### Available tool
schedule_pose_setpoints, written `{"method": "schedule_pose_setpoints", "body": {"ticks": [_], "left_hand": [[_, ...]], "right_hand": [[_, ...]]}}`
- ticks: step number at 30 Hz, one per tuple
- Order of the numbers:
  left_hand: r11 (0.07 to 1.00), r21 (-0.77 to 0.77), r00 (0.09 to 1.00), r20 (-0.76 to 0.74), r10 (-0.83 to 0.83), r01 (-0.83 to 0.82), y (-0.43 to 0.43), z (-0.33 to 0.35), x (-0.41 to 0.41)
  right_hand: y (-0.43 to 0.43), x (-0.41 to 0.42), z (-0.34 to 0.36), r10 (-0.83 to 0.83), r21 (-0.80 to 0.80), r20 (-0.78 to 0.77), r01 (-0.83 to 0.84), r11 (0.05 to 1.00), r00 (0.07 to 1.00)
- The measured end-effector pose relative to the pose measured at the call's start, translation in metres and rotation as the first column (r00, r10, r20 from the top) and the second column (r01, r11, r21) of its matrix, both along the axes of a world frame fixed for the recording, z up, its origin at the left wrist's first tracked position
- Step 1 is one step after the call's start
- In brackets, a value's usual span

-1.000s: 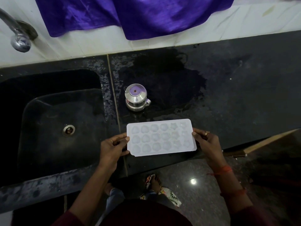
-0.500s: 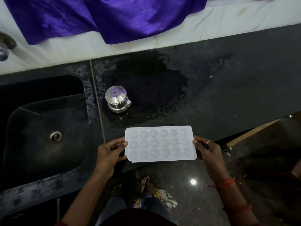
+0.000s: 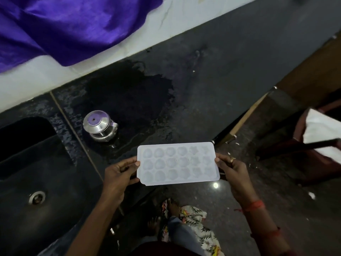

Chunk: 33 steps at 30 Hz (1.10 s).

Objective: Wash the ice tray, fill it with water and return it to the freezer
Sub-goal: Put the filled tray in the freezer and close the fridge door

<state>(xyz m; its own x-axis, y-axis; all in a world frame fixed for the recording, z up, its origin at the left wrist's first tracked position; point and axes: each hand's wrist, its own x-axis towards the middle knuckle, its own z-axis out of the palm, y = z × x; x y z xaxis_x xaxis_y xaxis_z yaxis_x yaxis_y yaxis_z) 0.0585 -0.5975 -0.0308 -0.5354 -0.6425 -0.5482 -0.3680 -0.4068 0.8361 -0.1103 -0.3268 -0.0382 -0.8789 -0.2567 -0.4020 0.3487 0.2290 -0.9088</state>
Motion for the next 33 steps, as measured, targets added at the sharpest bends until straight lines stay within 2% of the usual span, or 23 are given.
{"method": "schedule_pose_setpoints", "body": {"ticks": [10, 18, 23, 33], "left_hand": [[0.958, 0.001, 0.958, -0.02, -0.286, 0.286, 0.015, 0.005, -0.016], [0.869, -0.015, 0.868, -0.043, -0.494, 0.494, 0.054, 0.01, -0.037], [0.788, -0.028, 0.787, -0.041, -0.616, 0.615, 0.09, 0.014, -0.051], [0.57, -0.048, 0.568, -0.048, -0.822, 0.82, 0.184, 0.016, -0.063]], "right_hand": [[0.05, 0.065, 0.01, -0.272, 0.01, 0.016, 0.272, 0.962, 0.962], [0.1, 0.113, 0.017, -0.498, 0.019, 0.052, 0.498, 0.867, 0.866], [0.133, 0.143, 0.024, -0.612, 0.026, 0.058, 0.612, 0.791, 0.789], [0.207, 0.216, 0.032, -0.806, 0.004, 0.084, 0.809, 0.588, 0.586]]}}
